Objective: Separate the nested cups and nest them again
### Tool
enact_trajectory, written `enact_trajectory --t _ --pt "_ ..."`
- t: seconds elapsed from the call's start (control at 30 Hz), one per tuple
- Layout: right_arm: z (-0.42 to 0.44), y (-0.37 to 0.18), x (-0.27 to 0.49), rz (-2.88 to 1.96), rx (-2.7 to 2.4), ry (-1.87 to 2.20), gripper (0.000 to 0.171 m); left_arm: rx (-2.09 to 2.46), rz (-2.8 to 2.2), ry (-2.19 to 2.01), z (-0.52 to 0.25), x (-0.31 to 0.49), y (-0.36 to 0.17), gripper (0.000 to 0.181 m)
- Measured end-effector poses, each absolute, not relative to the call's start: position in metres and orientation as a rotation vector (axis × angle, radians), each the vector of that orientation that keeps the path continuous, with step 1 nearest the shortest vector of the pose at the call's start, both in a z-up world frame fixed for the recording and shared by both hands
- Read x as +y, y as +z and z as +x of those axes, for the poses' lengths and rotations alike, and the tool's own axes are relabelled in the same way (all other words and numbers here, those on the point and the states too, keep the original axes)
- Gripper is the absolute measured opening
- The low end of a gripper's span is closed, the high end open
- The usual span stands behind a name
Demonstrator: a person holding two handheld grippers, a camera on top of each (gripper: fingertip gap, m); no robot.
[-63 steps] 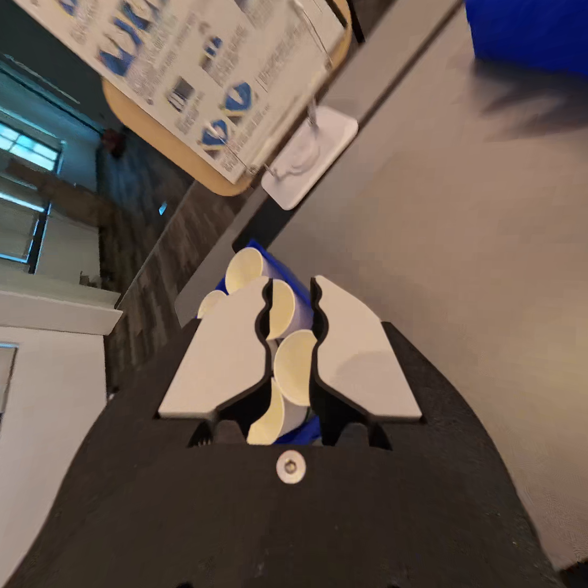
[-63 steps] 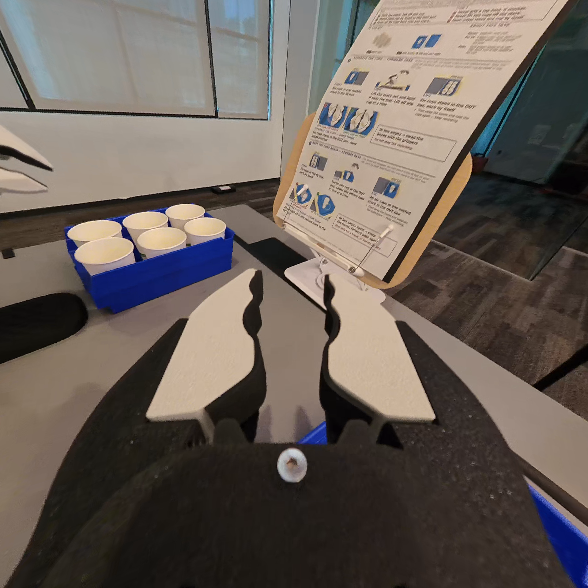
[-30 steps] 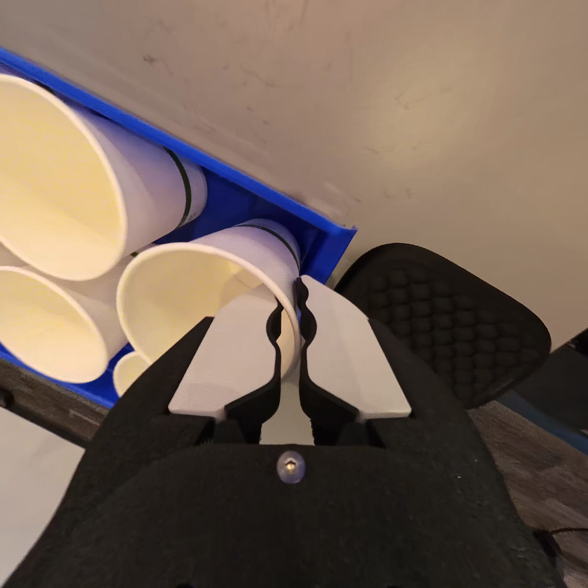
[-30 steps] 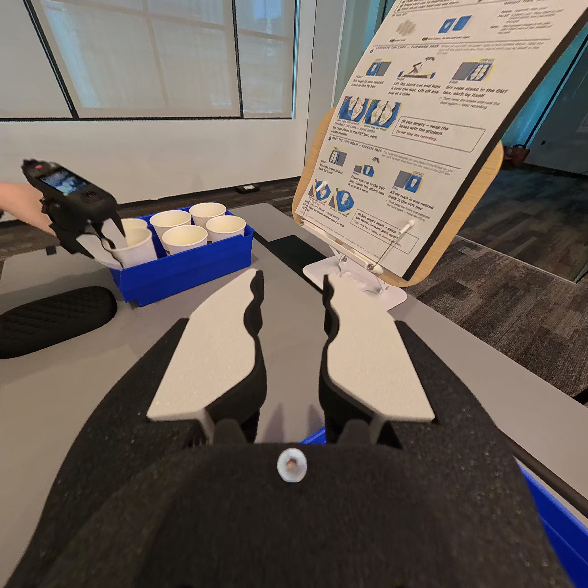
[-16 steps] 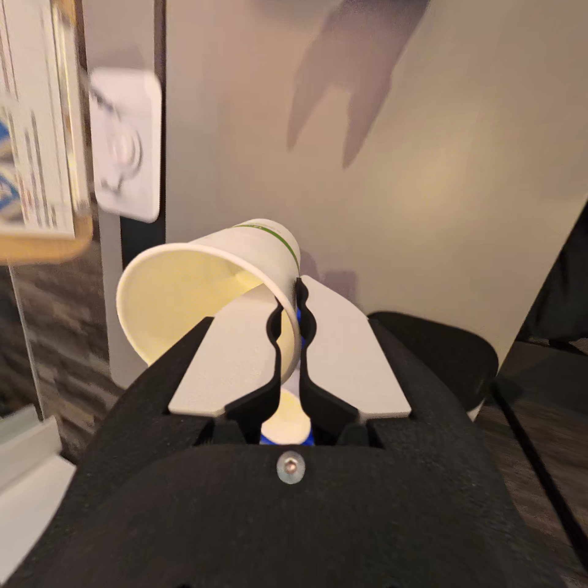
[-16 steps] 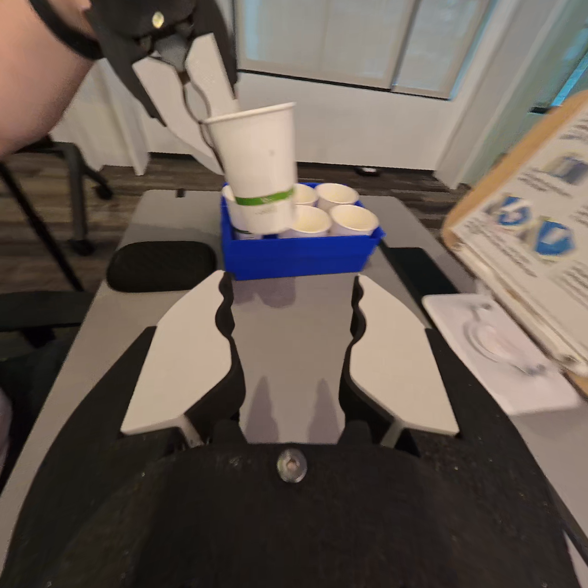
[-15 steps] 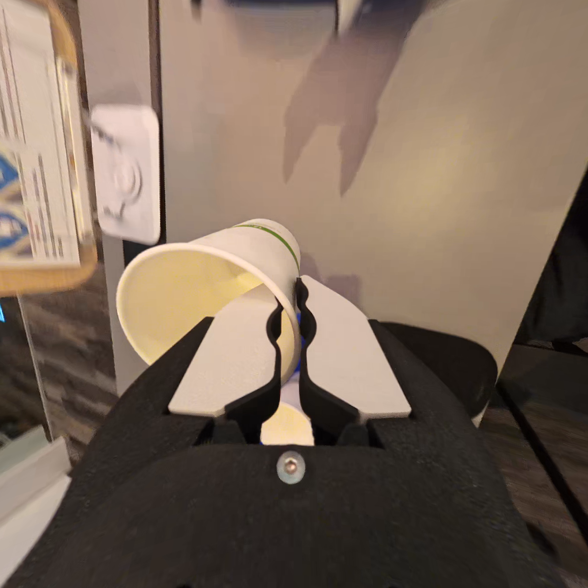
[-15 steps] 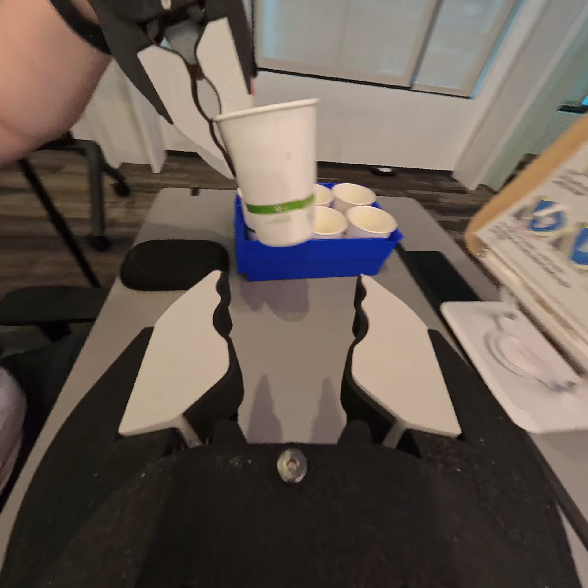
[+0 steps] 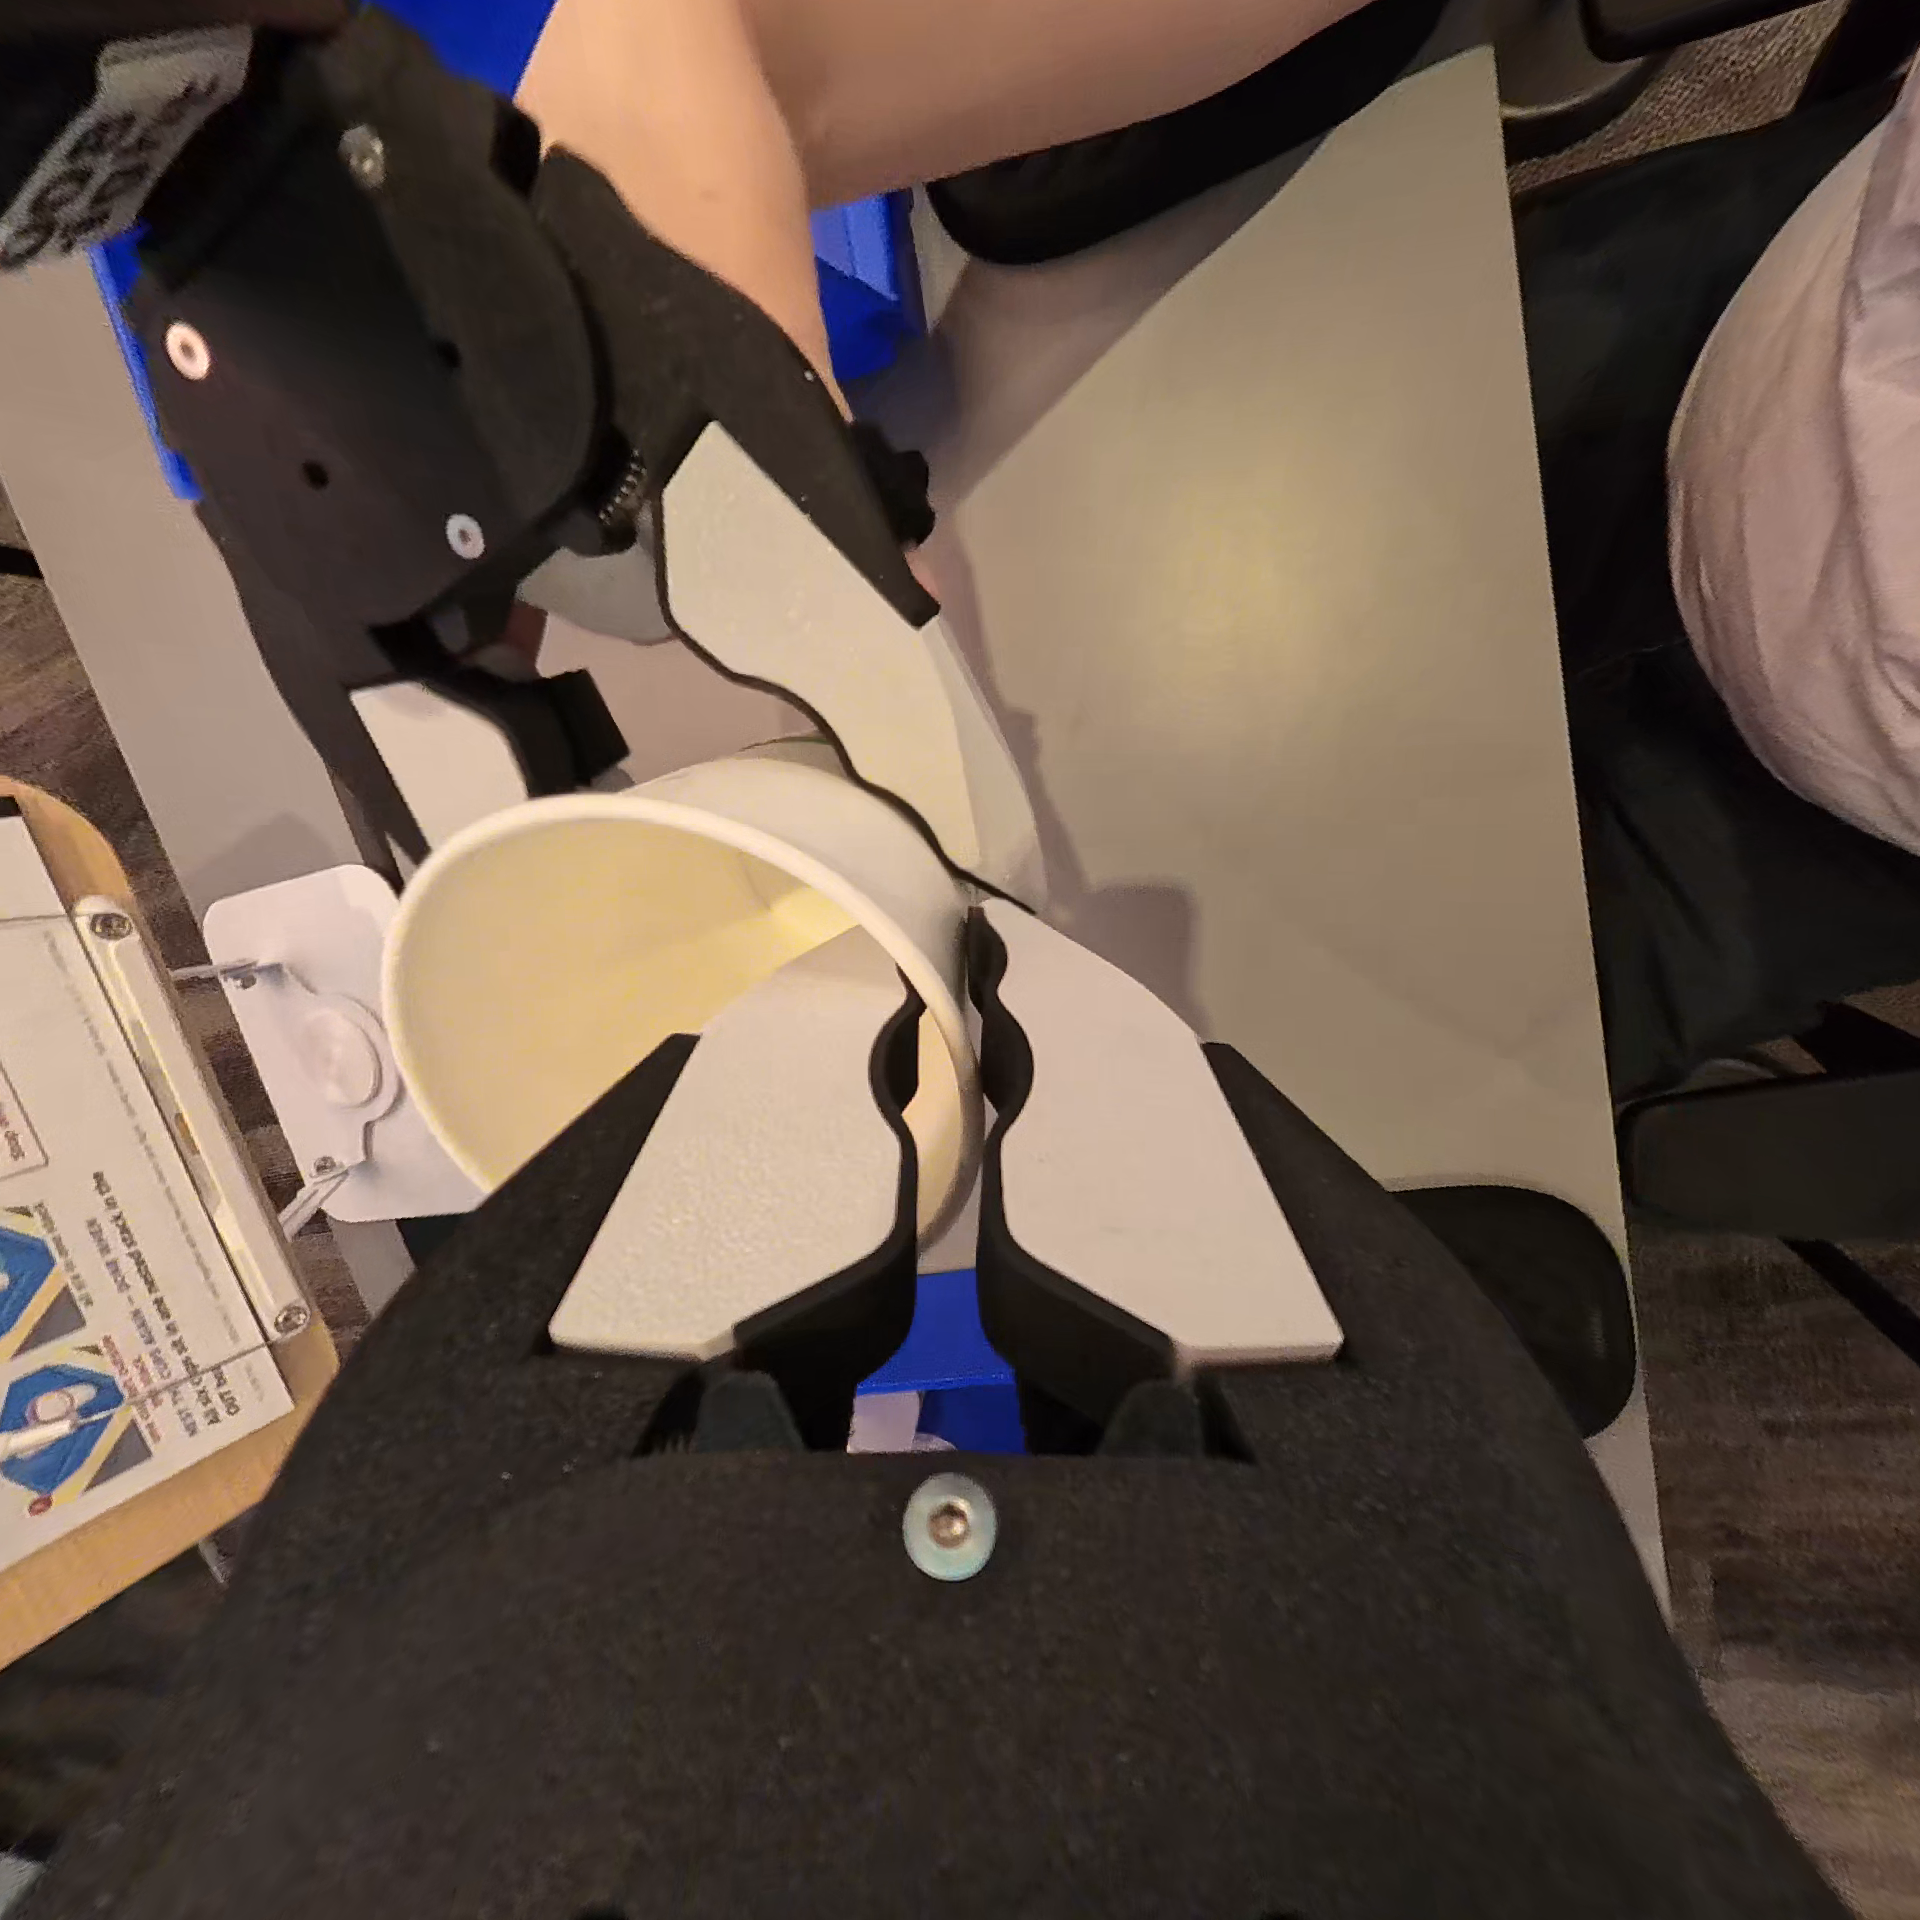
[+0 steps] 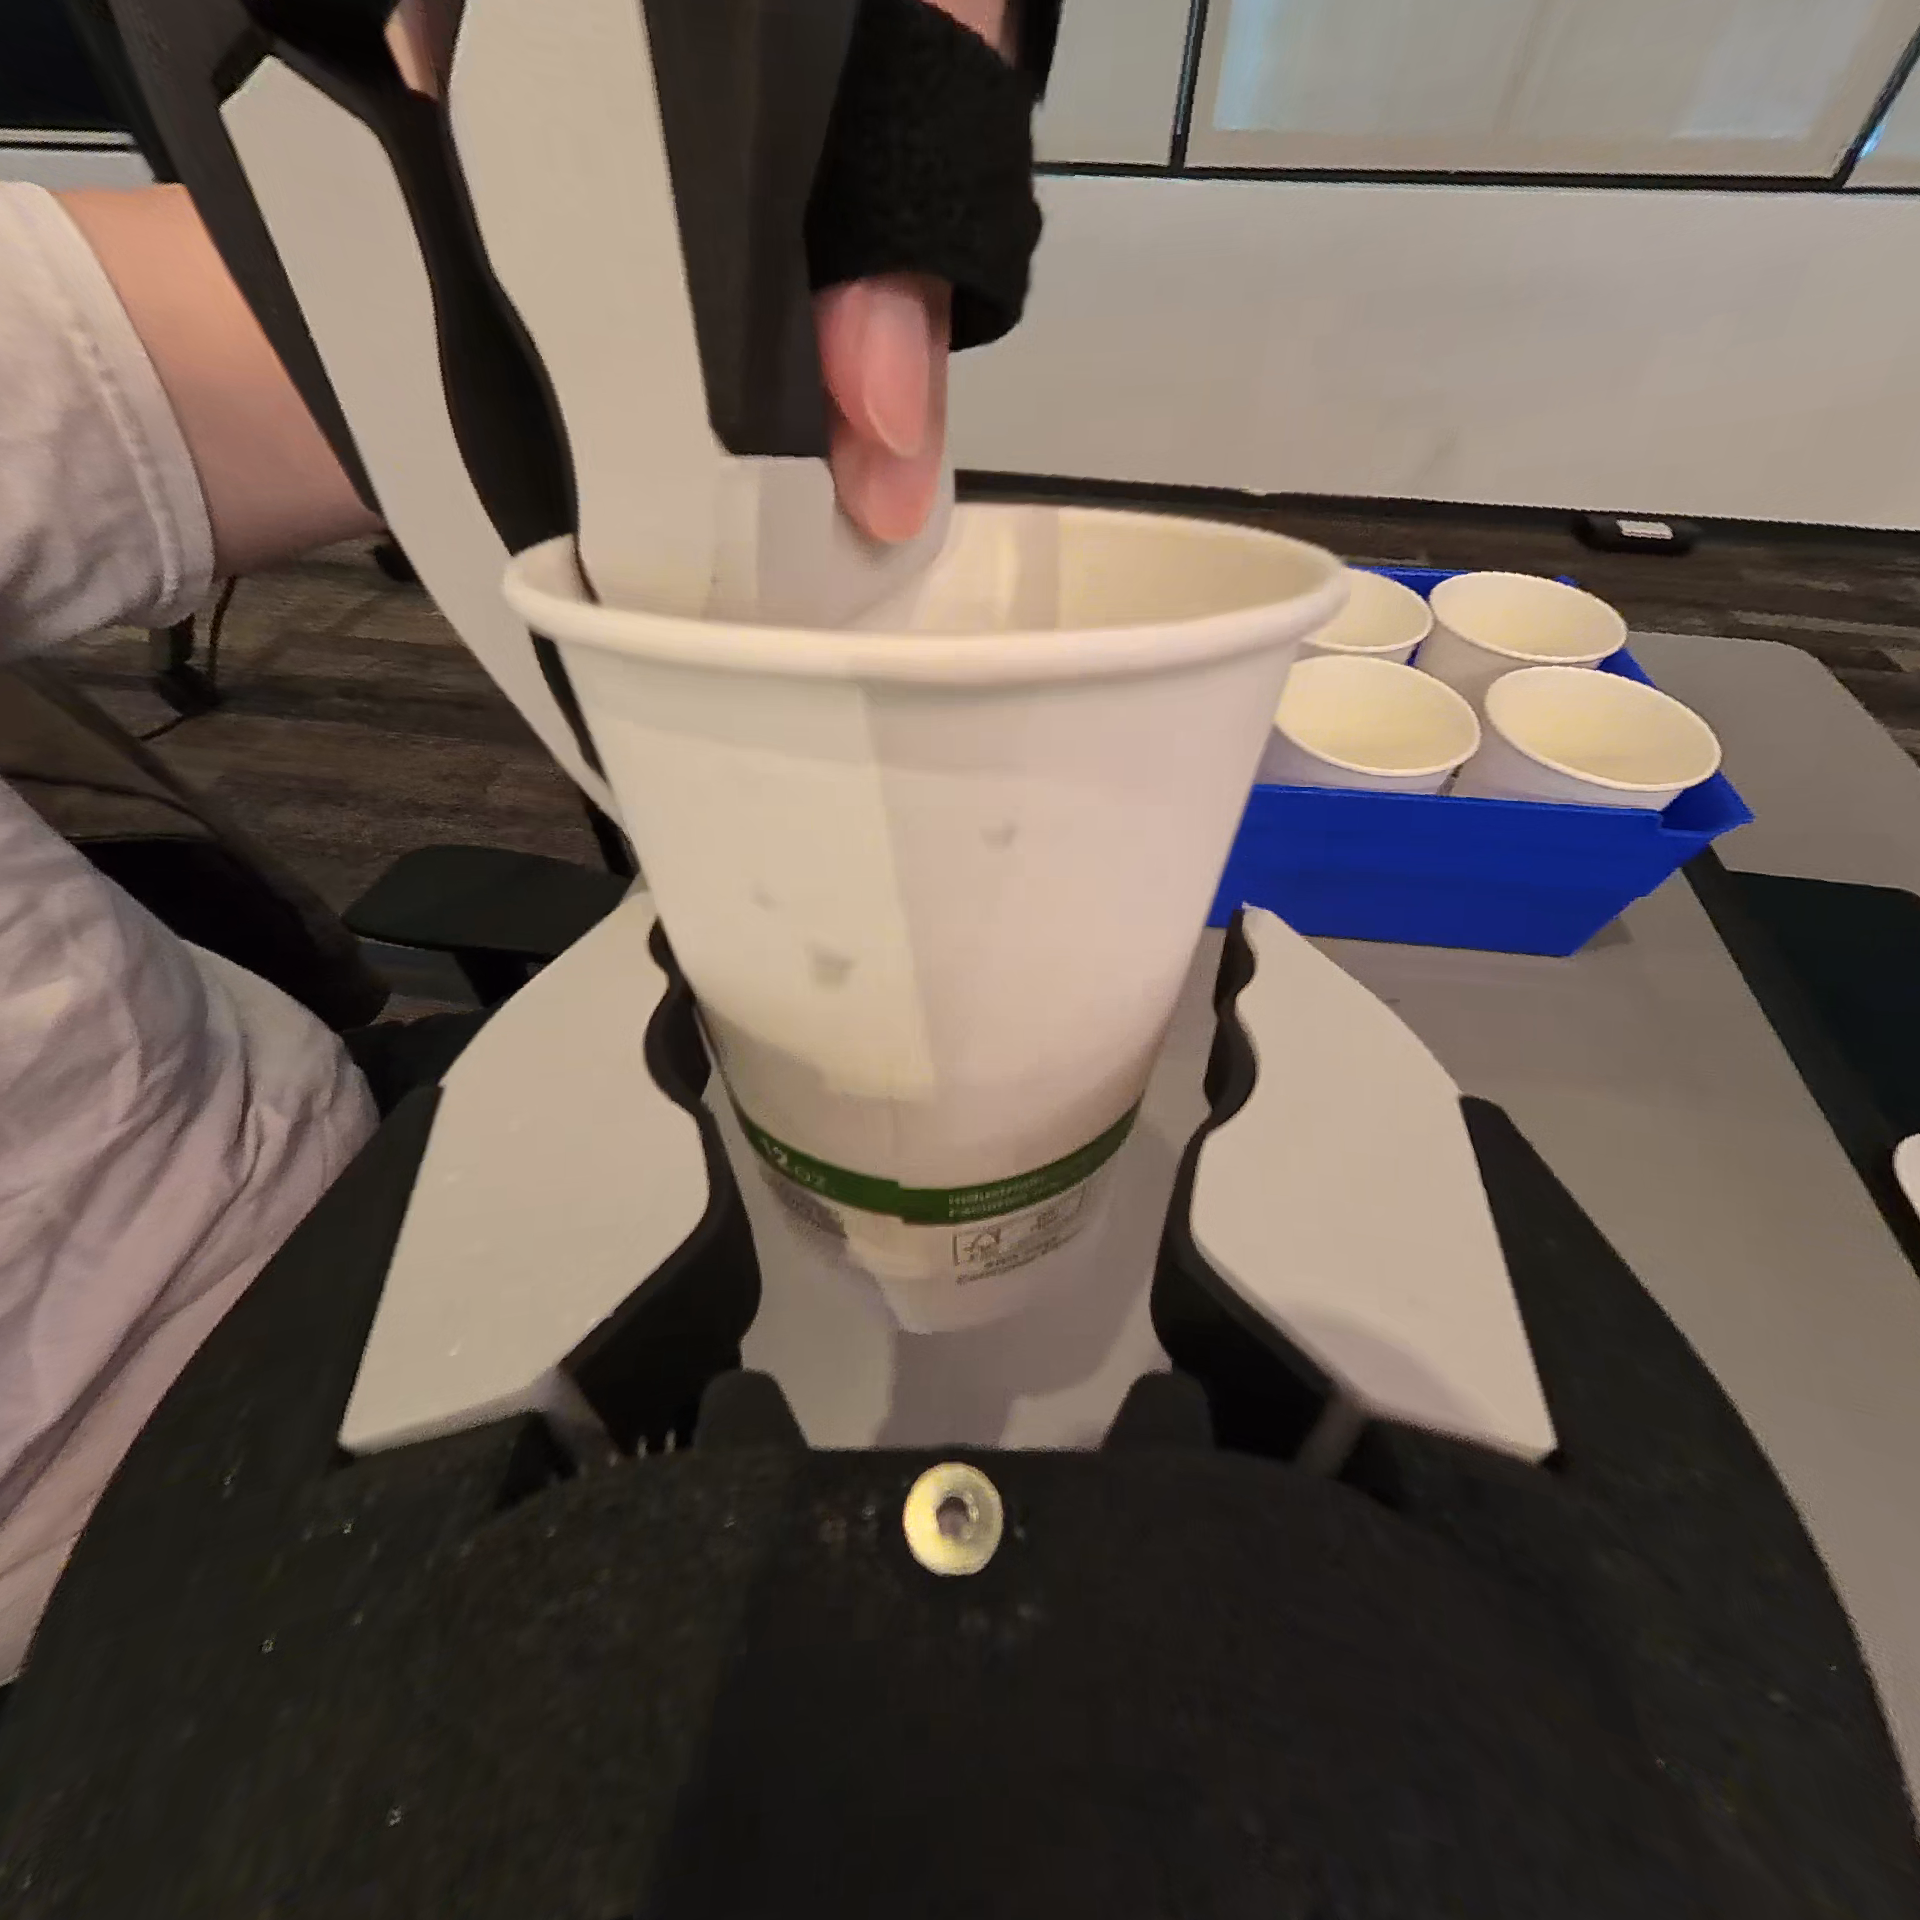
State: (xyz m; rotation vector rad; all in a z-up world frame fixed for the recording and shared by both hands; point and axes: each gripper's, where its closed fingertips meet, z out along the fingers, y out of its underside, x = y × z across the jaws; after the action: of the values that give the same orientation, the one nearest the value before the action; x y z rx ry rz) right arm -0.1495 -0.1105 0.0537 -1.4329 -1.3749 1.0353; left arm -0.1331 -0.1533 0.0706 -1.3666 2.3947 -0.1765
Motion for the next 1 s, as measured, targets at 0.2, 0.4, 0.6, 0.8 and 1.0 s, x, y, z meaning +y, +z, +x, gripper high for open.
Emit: enact_trajectory --t 0.2,0.4,0.6,0.8,1.0 --pt "-0.151 0.053 -0.132 -1.354 -1.473 1.151 0.097 2.451 -1.326 -0.207 -0.129 -0.167 0.065 0.006" --pt "-0.152 0.054 -0.139 -1.322 -1.484 1.235 0.098 2.452 -1.314 -0.22 -0.128 -0.17 0.064 0.006" --pt "-0.151 0.059 -0.136 -1.331 -1.454 1.278 0.097 2.345 -1.324 -0.207 -0.122 -0.161 0.072 0.027" --pt "-0.127 0.065 -0.111 -1.385 -1.356 1.155 0.097 2.108 -1.325 -0.159 -0.123 -0.135 0.112 0.057" --pt "-0.004 0.075 -0.035 -1.603 -0.954 0.595 0.097 1.888 -1.331 -0.203 -0.149 -0.12 0.148 0.05"
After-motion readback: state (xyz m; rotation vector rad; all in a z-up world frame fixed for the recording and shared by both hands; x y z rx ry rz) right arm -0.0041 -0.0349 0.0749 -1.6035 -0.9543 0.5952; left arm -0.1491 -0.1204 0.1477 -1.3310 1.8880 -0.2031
